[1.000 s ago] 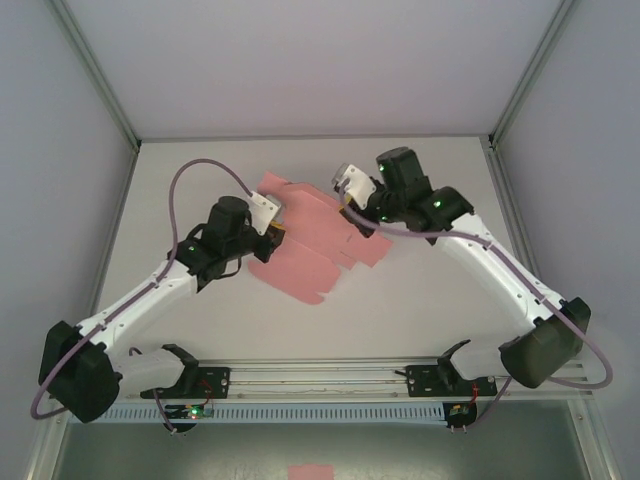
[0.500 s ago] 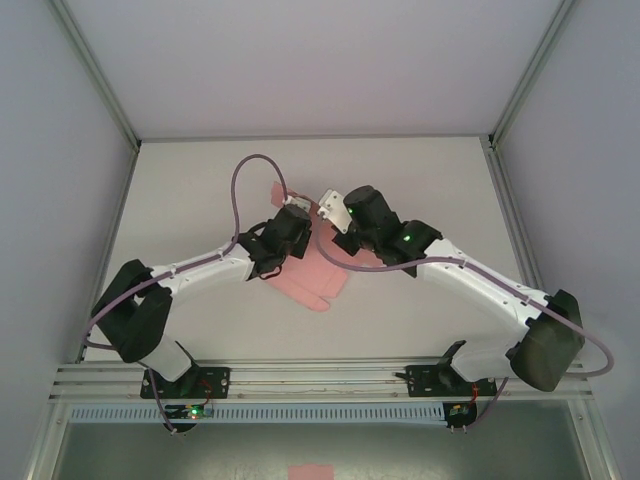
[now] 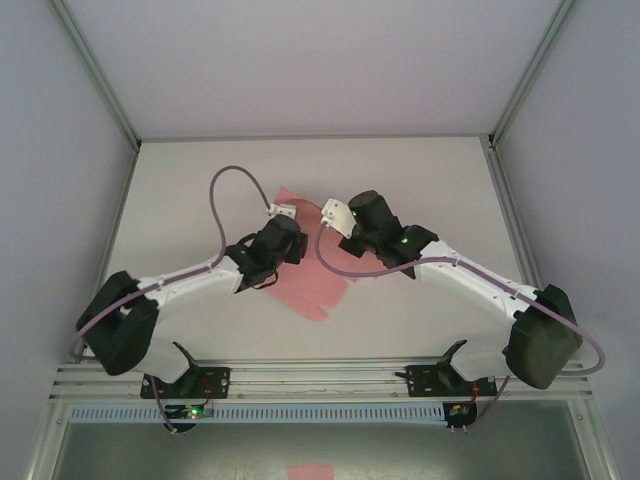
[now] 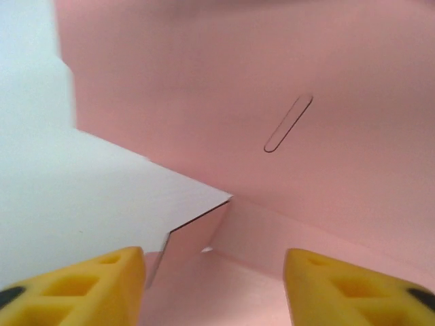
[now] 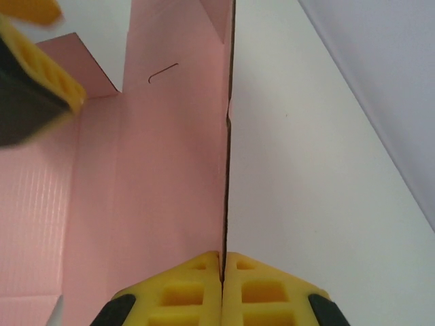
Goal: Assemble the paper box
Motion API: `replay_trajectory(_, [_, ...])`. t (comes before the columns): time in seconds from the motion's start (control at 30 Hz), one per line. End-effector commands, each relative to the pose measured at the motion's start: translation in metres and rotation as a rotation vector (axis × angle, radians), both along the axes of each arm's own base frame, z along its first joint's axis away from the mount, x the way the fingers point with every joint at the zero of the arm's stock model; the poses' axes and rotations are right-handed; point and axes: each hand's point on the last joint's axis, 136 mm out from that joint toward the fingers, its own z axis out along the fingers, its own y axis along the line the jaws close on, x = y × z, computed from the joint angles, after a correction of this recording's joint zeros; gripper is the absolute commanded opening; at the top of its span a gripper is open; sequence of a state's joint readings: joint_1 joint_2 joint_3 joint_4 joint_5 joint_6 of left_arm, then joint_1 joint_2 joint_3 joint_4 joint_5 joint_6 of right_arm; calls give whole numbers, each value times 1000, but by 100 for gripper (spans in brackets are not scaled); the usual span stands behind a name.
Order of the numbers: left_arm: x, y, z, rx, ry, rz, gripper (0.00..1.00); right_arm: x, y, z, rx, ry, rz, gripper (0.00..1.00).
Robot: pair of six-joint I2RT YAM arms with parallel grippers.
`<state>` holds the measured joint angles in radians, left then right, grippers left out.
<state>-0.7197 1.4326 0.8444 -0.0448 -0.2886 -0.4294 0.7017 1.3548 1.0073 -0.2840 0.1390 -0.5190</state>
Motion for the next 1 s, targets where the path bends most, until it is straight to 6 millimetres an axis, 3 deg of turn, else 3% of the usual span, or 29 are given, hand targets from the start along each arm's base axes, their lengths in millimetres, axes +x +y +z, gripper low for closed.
replay_trajectory(0.0, [-14, 12, 24, -57, -43, 11, 73, -8, 6, 3, -99, -85, 175, 0])
replay_trajectory(0.13, [-28, 41, 38, -50, -78, 72, 100, 3, 13, 19, -129, -226, 187, 0])
replay_trajectory(0.27, [-33, 87, 48, -43, -81, 236, 100, 4, 26, 22, -181, -448, 289, 0])
replay_trajectory(0.43, [-40, 148, 54, -109, -76, 442, 100, 16, 20, 9, -351, -543, 264, 0])
replay_trajectory(0.57, [-39, 175, 48, -166, -60, 513, 100, 17, 22, 3, -358, -618, 275, 0])
replay_trajectory(0.7, [-29, 182, 39, -184, -40, 535, 100, 17, 25, 0, -336, -696, 253, 0])
replay_trajectory(0.77, [-18, 175, 36, -200, -35, 480, 100, 16, 25, -8, -362, -704, 261, 0])
replay_trajectory(0.87, [0, 135, 39, -203, -86, 186, 100, 15, 21, -24, -391, -657, 286, 0])
replay_trajectory(0.97, [10, 109, 41, -165, -175, -50, 100, 12, 23, -32, -357, -604, 320, 0])
